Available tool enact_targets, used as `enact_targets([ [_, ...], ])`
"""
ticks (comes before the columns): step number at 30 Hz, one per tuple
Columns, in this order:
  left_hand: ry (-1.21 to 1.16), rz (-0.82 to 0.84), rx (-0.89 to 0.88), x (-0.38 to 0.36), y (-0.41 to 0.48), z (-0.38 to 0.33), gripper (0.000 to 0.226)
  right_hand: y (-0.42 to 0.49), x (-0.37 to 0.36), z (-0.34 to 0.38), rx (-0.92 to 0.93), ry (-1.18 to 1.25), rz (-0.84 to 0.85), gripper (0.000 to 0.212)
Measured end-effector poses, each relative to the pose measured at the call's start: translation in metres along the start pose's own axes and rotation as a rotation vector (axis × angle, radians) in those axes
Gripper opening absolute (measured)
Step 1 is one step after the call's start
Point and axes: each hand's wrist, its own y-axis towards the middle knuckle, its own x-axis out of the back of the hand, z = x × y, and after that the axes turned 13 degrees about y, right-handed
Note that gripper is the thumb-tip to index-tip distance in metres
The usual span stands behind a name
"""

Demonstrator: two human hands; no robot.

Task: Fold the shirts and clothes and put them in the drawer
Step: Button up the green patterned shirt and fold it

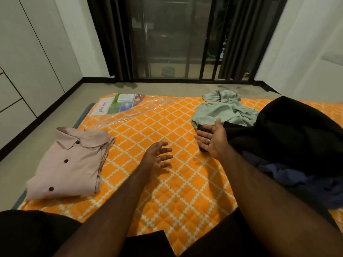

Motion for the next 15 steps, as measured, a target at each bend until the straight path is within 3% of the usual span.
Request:
enact_targets([
  [3,0.014,-0.019,-0.047,0.006,0.006,-0.009,0.039,0.023,-0.012,-0.010,0.134,-0.334,-0.023,0.055],
  [7,-0.029,-0.055,-0.070,0.014,0.020,-0.018,0.046,0.071,-0.008,-0.005,0.558,-1.049,-0.028,0.034],
  [10,-0.095,-0.066,-0.083,0.014,0.031,-0.021,0.051,0.112,-0.006,0.002,0.596,-1.323,0.029,0.022],
  [12,-0.144,-0.065,-0.089,0.013,0.040,-0.022,0.053,0.137,-0.009,0.002,0.565,-1.432,0.039,0.029],
  [15,-0.194,-0.050,-0.093,0.013,0.055,-0.021,0.055,0.169,-0.005,-0.009,0.500,-1.583,-0.084,0.062],
])
